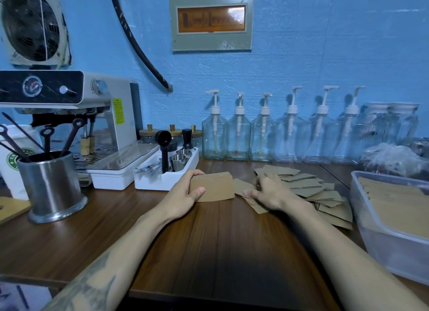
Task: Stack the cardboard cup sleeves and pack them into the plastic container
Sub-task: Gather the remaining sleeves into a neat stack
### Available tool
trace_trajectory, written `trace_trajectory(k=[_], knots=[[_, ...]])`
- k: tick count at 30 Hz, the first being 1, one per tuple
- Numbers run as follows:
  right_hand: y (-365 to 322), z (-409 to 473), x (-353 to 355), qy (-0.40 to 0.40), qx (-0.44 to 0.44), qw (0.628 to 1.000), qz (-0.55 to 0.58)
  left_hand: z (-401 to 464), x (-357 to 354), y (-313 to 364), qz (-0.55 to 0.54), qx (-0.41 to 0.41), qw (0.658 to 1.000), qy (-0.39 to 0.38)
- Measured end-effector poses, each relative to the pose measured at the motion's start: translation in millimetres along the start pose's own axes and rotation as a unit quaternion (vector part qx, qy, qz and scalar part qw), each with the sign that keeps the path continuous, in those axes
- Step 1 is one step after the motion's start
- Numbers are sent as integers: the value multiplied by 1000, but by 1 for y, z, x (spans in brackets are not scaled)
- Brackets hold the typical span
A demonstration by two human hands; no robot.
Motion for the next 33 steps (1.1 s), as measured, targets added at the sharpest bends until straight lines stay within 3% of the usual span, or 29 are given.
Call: trace_trajectory(k=[6,9,12,14,17,23,28,33], knots=[[0,3,12,40,-39,978,200,1,-1,0,-5,4,1000,-6],[2,5,33,133,-56,956,256,1,-2,-1,-18,13,1000,-11],[1,0,52,219,-74,910,345,2,-3,-2,-25,19,999,-17],[-8,-3,51,200,-57,882,422,2,-4,-2,-31,19,999,-20],[-25,-6,47,175,-36,875,450,1,-5,-1,-43,18,999,-28],[-31,-14,60,253,-30,828,499,2,-5,-2,-45,16,998,-29],[-53,-17,42,123,45,886,445,2,-7,-5,-73,33,996,-39],[-62,-17,20,136,49,928,343,3,-7,1,-86,12,996,-30]])
Point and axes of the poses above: each hand's wrist, its own z-axis towards the middle knuckle, its own x-axis out of the back of the hand, y = z × x, the point moved 6 cm from there along z, towards the middle knuckle, and after that the axes turned 7 degrees about y, right-handed, at the moved point
